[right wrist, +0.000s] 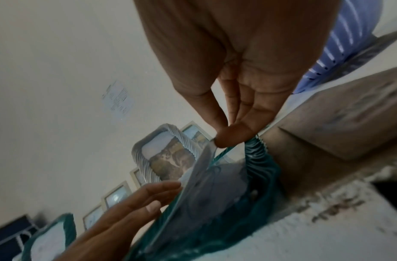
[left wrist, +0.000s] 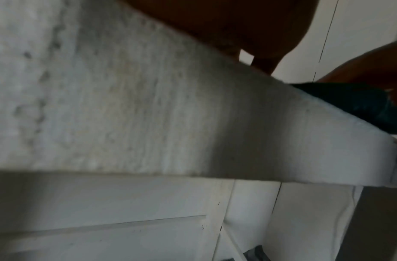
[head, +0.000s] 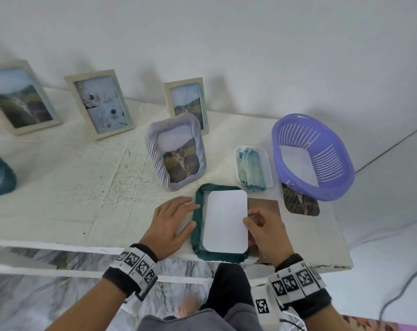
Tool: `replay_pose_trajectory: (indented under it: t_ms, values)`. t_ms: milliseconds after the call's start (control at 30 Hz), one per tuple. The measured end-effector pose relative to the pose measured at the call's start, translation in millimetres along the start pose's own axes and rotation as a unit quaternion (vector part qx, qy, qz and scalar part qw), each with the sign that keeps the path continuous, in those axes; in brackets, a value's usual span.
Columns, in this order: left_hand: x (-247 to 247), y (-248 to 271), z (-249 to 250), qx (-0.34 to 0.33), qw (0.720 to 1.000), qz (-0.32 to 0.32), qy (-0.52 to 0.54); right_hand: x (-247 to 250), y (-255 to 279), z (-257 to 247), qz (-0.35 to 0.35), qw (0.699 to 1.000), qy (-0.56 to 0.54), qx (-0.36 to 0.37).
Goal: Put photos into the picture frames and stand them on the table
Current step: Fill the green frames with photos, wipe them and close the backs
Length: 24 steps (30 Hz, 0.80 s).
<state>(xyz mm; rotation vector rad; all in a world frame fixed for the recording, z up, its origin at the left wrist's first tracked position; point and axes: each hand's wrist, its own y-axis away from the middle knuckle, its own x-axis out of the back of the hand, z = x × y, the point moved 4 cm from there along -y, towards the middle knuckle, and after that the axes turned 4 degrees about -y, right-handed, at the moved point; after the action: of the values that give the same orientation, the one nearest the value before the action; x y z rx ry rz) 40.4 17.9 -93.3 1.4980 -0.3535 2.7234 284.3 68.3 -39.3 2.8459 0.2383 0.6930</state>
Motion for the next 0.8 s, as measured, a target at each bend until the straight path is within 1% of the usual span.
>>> replay_pose_trajectory:
  t_ms: [100,333,500,800]
  values:
    - [-3.5,0.6,1.4,-0.025,0.999,-0.009,-0.034,-6.2,-3.9,4.7,0.009,0.998,0.06,0.011]
    - [-6.2,2.4,-1.9,-0.036,0.998,-0.01,-0.049,-16.7,-6.5,3.5,0.0,0.98,0.197,0.03]
    - [-7.7,3.0,-3.7,-0.041,0.998,0.002,-0.043,-19.6,-6.0,3.7,-0.01,0.975,0.218,0.038]
    - [-8.6,2.3,-4.4,-0.051,0.997,0.023,-0.043,-20.1,-3.9,3.9,-0.016,0.977,0.206,0.044]
